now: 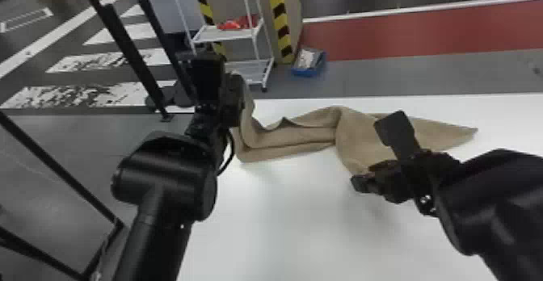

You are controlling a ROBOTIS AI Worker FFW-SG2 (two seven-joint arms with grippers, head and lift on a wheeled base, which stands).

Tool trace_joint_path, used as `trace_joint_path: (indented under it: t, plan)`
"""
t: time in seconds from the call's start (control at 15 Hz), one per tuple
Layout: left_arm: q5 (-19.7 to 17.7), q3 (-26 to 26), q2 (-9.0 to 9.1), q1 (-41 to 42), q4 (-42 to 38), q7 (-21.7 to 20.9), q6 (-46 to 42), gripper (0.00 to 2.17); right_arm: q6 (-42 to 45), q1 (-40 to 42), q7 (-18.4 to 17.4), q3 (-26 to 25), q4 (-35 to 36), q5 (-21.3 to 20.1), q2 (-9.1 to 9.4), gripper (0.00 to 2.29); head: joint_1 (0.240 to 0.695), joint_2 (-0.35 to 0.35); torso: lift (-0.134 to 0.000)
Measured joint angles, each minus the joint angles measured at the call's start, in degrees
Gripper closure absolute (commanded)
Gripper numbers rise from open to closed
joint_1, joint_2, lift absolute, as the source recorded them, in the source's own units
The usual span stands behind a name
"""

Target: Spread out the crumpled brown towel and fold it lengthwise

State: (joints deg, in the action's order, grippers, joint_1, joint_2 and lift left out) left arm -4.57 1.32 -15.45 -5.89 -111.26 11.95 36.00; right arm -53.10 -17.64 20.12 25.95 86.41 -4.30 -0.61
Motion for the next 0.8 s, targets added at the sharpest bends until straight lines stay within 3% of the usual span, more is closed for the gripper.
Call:
trace_joint_path:
  t: [0.2,0.47,0.8]
  plan:
    - [0.0,0.1,-0.01,0.0,-0.1,0.0,0.0,1.42,-2.4,0.0,0.5,-0.3,0.0,0.7,-0.02,1.60,0.694,0.314,-0.124]
    - [0.0,0.1,-0.08,0.6,-0.5,0.0,0.0,1.42,-3.3,2.0,1.2,-1.8,3.9,1.5,-0.65,1.60,0.695,0.312,-0.124]
    - [0.6,-0.1,-0.28,1.9,-2.9,0.1,0.7,1.42,-7.4,5.7,1.2,-8.8,17.0,1.0,-3.58,1.60,0.672,0.267,-0.124]
